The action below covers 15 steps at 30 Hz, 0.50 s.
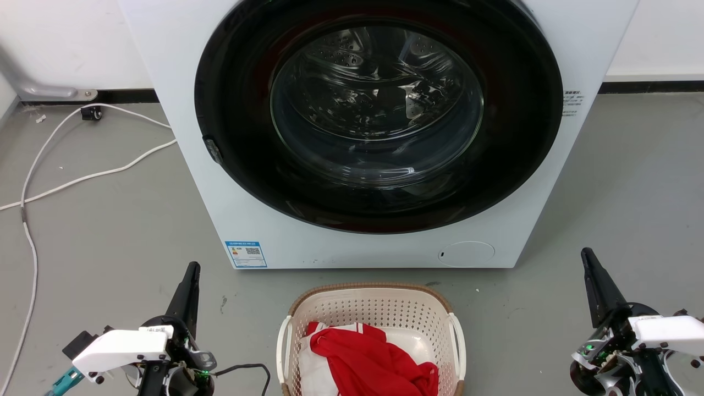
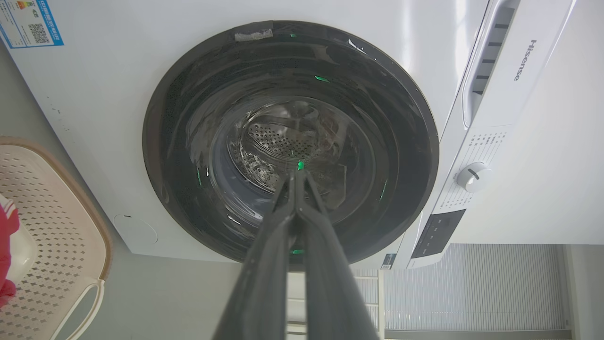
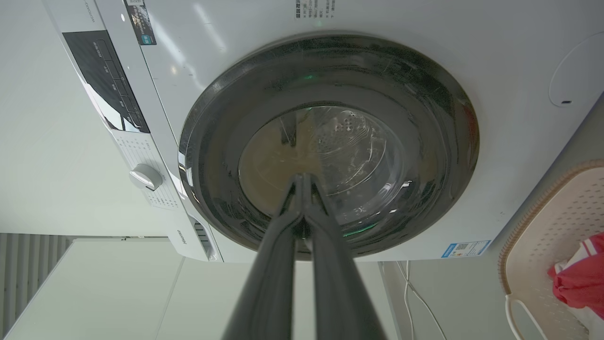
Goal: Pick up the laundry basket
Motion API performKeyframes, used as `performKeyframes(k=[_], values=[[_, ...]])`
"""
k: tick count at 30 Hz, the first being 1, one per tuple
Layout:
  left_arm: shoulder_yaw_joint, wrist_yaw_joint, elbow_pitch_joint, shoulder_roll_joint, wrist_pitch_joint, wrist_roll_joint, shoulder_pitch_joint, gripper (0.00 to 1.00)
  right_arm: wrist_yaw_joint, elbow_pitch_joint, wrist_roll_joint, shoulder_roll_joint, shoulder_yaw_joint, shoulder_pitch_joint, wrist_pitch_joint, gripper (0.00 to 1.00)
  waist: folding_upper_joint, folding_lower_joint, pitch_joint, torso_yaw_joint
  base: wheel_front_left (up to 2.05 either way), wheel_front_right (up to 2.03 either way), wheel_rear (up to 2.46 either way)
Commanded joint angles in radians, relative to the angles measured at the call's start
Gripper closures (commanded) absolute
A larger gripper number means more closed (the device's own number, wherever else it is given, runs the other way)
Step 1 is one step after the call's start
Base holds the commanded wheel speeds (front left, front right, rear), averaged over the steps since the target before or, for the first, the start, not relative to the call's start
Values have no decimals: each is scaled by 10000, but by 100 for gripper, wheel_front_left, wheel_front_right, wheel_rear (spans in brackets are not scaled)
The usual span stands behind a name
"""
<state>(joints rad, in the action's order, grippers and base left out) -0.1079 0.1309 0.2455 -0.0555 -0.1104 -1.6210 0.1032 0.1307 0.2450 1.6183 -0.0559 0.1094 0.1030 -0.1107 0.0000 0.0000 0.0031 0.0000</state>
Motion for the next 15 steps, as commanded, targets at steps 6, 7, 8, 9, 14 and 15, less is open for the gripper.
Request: performKeyframes(k=[6,7,8,9,14,15], values=[[-39,27,12,18,-11,63,107,100,0,8,-48,39,21,113,-37,100,0,0,0,0,0,0,0],[-41,27,12,19,-12,63,107,100,0,9,-49,40,21,113,-38,100,0,0,0,0,0,0,0],[-43,27,12,19,-14,64,107,100,0,9,-50,41,22,113,-39,100,0,0,0,0,0,0,0],[-43,27,12,18,-13,66,107,100,0,9,-51,42,23,113,-40,100,0,0,0,0,0,0,0],[-48,27,12,19,-12,71,108,100,0,9,-56,44,26,114,-44,100,0,0,0,0,0,0,0],[-50,27,12,20,-14,73,108,100,0,9,-56,43,25,114,-45,100,0,0,0,0,0,0,0]])
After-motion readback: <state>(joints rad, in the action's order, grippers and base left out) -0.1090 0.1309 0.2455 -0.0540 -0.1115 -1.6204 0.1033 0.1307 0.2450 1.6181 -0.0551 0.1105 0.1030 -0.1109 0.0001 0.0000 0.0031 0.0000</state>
